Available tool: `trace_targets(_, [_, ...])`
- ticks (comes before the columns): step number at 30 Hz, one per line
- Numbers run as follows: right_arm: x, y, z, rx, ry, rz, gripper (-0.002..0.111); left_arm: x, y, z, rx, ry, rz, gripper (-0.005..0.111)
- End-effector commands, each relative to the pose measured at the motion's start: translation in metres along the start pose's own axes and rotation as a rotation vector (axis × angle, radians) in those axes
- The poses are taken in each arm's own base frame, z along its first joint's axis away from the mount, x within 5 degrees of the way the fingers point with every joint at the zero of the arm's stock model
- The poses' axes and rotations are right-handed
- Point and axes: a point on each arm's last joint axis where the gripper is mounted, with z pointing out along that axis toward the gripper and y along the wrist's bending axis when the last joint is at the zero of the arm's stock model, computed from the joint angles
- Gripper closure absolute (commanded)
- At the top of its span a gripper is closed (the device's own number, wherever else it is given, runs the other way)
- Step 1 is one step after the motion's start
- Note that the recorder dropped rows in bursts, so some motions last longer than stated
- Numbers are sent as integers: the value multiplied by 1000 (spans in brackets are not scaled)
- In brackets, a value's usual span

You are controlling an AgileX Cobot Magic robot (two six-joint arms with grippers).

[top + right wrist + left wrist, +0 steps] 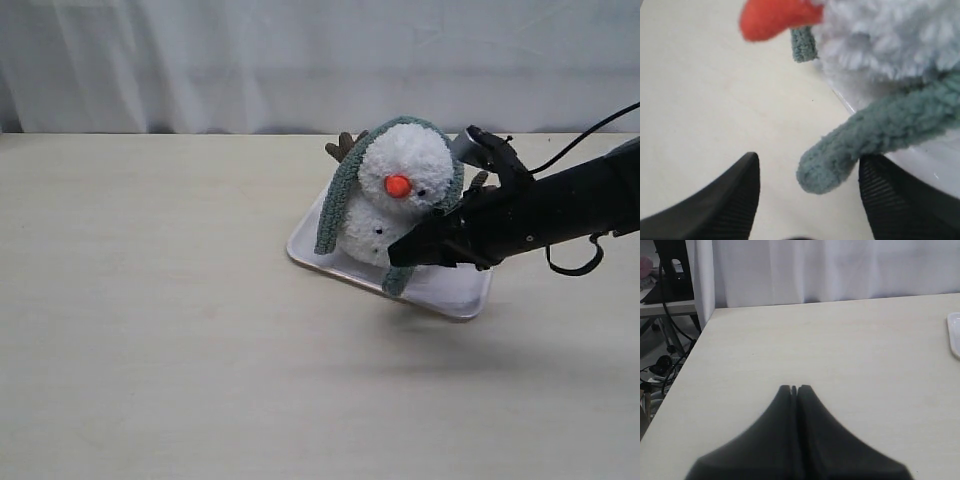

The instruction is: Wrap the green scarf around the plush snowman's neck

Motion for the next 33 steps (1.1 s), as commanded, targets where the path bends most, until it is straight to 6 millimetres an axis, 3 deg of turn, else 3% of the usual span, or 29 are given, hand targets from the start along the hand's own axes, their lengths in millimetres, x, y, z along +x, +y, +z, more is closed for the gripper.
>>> trace_targets(1, [-5, 17, -21, 5, -11, -7, 52, -1, 0, 0, -2, -13, 0, 107])
trace_targets(7, [-3, 39, -46, 5, 23, 36, 52, -1, 0, 0, -2, -13, 0, 107])
trace_targets(12, [1, 48, -50, -54, 68, 84, 52, -1, 0, 0, -2, -13, 0, 107])
trace_targets(17, [-17, 60, -67, -39, -4, -18, 53, -1, 0, 0, -2, -13, 0, 107])
trace_targets(20, [-34, 68, -89, 62, -70, -49, 62, -1, 0, 0, -2, -13, 0, 107])
trace_targets(25, [-54, 69, -118, 289, -176, -74, 104, -1, 0, 0, -2, -13, 0, 107])
trace_targets(28, [-67, 61, -123, 376, -189, -52, 104, -1, 0, 0, -2, -13, 0, 107])
trace_targets(33, [-104, 38, -106, 390, -130, -22, 104, -1, 0, 0, -2, -13, 0, 107])
